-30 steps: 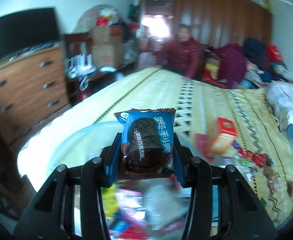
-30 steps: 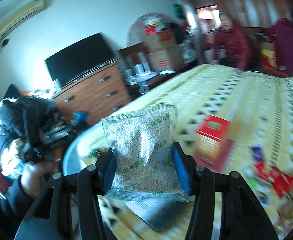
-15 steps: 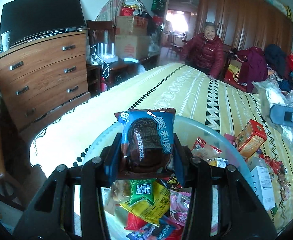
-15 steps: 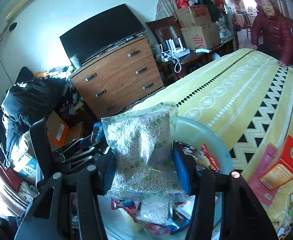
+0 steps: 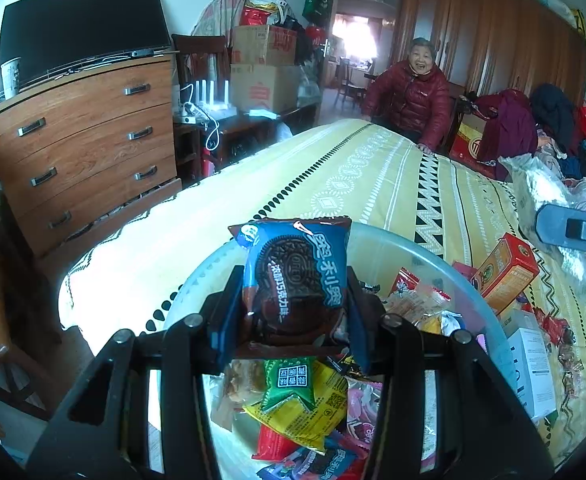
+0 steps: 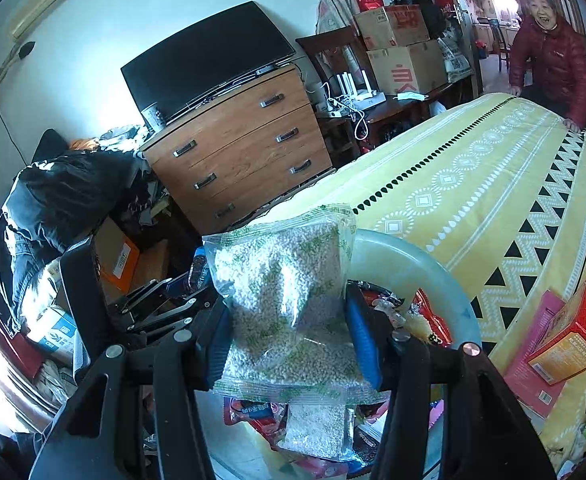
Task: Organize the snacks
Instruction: 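Hold the bean bag and cookie packet above the glass bowl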
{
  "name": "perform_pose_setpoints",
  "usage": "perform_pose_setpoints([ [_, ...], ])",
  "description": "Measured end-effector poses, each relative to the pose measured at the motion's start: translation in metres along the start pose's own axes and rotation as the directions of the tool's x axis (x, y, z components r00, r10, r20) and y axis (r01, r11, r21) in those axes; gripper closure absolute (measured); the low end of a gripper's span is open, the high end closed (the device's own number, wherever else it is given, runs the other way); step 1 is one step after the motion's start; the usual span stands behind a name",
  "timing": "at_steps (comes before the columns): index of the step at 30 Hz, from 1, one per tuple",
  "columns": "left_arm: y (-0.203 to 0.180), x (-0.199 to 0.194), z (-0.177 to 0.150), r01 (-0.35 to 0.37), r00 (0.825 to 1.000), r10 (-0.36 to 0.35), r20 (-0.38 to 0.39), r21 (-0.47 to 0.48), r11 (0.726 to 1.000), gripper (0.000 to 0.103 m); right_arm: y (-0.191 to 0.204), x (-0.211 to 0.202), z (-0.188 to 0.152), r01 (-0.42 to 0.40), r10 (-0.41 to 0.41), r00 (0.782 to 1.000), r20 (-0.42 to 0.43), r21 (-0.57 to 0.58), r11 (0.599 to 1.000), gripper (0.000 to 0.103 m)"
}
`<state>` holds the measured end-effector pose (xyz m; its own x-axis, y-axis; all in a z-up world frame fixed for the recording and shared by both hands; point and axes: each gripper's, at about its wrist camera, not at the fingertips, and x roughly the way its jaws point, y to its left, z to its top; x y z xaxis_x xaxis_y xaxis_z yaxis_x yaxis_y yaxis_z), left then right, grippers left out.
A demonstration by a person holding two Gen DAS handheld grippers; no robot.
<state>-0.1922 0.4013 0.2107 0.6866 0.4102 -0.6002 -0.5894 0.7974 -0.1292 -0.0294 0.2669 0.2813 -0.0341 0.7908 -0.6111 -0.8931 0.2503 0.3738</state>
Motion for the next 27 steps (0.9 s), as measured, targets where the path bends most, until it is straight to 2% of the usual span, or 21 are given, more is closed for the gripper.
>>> perform_pose_setpoints([
  [27, 0.009, 0.002, -0.002, -0.009, 1.000, 0.009, -0.022, -0.014, 1.000, 0.057, 0.007, 0.018, -0.001, -0.007, 0.007, 1.000, -0.023, -0.005, 1.000, 0.045],
])
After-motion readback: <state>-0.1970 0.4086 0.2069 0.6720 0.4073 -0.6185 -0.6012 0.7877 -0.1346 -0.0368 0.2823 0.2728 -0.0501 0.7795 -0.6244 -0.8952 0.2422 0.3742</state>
